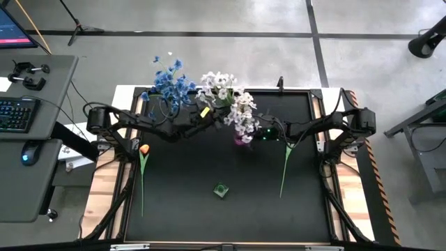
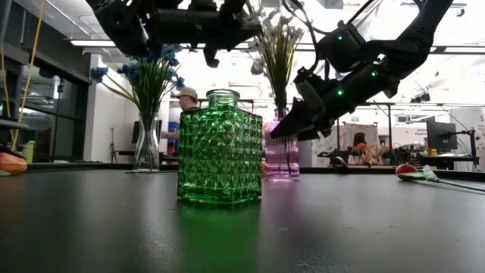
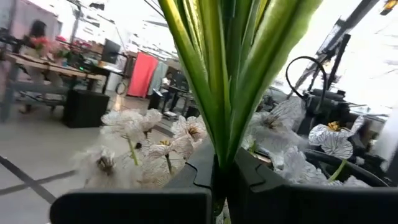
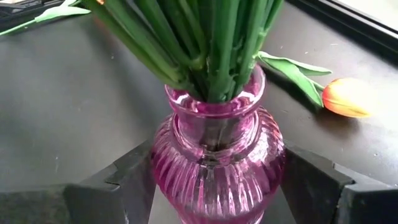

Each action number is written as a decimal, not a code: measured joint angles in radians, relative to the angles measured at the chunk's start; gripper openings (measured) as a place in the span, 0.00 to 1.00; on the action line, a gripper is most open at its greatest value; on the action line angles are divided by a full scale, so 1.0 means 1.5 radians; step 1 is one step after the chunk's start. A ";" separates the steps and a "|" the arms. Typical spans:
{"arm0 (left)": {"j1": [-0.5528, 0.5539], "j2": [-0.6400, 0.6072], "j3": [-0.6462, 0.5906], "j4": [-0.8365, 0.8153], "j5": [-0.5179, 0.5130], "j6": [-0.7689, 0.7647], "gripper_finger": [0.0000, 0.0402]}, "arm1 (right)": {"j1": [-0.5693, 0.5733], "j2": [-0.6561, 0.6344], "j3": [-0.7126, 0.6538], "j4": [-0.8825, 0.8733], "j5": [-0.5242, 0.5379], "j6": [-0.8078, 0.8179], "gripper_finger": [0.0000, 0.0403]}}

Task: Sort flowers into vase by color
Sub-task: Put the white flowers into the pink vase

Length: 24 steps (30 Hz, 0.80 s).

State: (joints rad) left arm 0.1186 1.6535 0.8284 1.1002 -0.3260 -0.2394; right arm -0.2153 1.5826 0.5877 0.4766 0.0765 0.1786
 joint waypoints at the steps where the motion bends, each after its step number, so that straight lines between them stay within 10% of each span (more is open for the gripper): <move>1: 0.000 0.000 0.000 -0.001 0.008 -0.008 0.00 | 0.000 0.000 0.000 0.000 0.000 0.000 0.67; 24: 0.067 0.000 0.000 -0.116 0.089 -0.127 0.00 | 0.000 0.000 0.000 0.003 0.001 0.002 0.67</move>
State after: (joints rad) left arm 0.2187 1.6539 0.8288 0.9263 -0.1931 -0.4297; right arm -0.2156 1.5826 0.5877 0.4808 0.0776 0.1822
